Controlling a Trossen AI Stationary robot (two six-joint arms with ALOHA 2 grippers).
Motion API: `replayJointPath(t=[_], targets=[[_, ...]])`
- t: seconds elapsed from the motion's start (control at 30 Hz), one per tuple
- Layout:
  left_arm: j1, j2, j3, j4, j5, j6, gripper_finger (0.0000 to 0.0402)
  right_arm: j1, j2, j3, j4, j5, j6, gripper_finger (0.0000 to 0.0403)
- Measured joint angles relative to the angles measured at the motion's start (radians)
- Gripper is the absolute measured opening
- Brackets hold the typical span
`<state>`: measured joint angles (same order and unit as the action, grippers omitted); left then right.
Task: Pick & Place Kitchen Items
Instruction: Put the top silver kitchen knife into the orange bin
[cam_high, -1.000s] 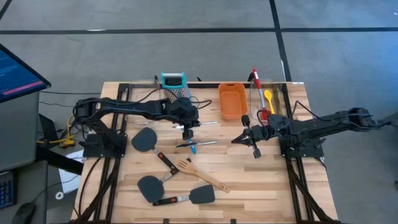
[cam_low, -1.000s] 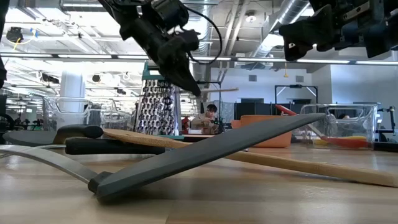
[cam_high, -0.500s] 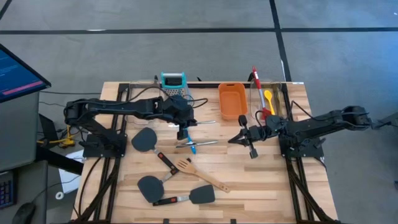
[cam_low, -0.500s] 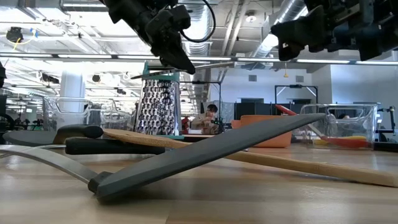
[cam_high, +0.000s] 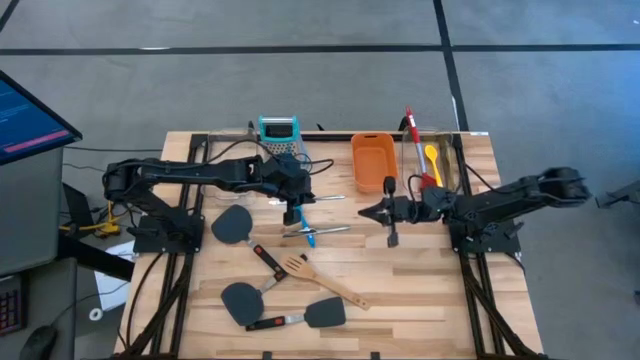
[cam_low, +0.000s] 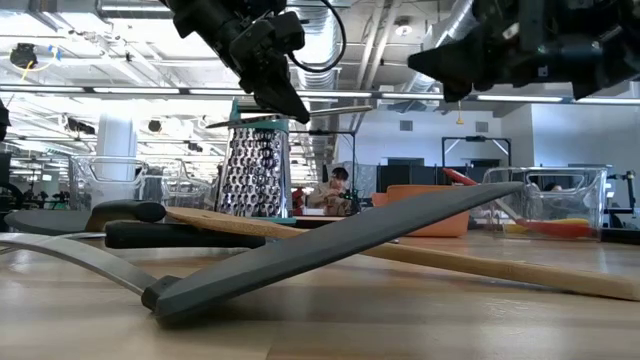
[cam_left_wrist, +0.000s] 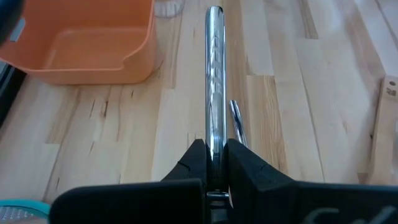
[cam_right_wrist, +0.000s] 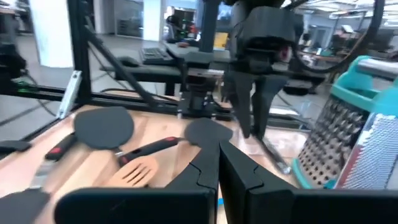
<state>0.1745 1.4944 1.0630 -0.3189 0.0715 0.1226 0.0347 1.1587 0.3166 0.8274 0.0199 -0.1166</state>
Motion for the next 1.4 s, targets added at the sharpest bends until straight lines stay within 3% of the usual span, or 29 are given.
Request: replayJointPath(t=[0.2,0.47,0.73,0.9,1.0,1.3,1.4], targets=[[0.000,0.000,0.000,0.000,0.000,0.000,0.0008,0.040,0.101,0.097,-0.048,0.017,-0.077,0.0000],[0.000,0.000,0.000,-0.007,0.000,0.000,0.0008,0.049,0.195,0.280,-0.290,0.021,-0.080,0.0000],[0.000,0.000,0.000,-0.015,0.000,0.000,0.0008,0.077,0.203,0.409,-0.506,0.235,-0.234,0.0000],[0.000,0.000,0.000,-0.015,0.000,0.000,0.0008,0.080,0.204,0.416,-0.511,0.249,-0.307,0.0003],[0.000,0.000,0.000,-0.015,0.000,0.000,0.0008,0.084,0.204,0.416,-0.508,0.250,-0.310,0.0024],[-0.021,0.000,0.000,0.061,0.003,-0.052,0.0008,0.083,0.204,0.416,-0.498,0.251,-0.312,0.0137],[-0.029,0.000,0.001,0.087,-0.035,-0.060,0.0008,0.083,0.204,0.416,-0.499,0.253,-0.312,0.0158]])
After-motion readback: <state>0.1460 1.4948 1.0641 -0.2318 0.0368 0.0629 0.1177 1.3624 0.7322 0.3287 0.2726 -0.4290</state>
